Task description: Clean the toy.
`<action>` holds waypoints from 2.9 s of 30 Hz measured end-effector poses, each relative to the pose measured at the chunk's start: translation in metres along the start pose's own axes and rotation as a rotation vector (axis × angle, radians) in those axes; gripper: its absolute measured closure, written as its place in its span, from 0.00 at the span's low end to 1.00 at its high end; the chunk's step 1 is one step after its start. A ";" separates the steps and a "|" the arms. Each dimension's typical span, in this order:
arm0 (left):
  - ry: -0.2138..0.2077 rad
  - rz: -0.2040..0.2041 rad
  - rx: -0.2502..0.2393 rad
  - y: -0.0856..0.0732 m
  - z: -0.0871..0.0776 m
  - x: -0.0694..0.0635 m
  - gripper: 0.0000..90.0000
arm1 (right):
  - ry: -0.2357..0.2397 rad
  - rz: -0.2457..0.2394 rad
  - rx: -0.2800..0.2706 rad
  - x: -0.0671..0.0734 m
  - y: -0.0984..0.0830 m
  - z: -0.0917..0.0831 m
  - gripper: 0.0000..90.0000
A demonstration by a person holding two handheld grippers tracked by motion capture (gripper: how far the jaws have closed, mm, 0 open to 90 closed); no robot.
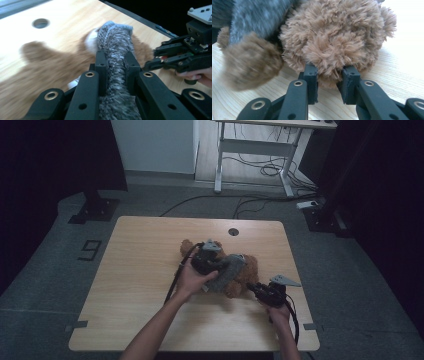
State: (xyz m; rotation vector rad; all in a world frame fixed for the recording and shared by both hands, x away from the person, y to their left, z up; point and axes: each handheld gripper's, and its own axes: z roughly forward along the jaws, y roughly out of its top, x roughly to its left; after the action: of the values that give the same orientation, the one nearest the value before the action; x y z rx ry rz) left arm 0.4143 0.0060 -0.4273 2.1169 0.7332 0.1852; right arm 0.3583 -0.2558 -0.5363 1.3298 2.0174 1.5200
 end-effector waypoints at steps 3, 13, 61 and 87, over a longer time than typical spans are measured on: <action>-0.028 0.005 0.024 0.001 0.015 -0.005 0.86 | -0.002 -0.003 0.002 0.000 0.000 0.000 0.78; -0.105 0.020 0.143 -0.031 0.044 -0.017 0.86 | -0.012 0.025 0.018 0.000 -0.001 0.001 0.80; -0.130 -0.046 0.167 -0.027 0.047 -0.017 0.86 | 0.008 0.041 0.000 -0.004 -0.002 0.000 0.83; -0.028 -0.215 0.071 -0.096 -0.038 0.042 0.85 | -0.043 0.038 -0.073 -0.001 0.006 -0.009 0.43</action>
State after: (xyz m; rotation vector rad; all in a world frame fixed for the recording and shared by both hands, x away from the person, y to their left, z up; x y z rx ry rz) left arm 0.3926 0.0994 -0.4837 2.0846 0.9568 0.0134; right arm 0.3560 -0.2618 -0.5281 1.3676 1.9023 1.5528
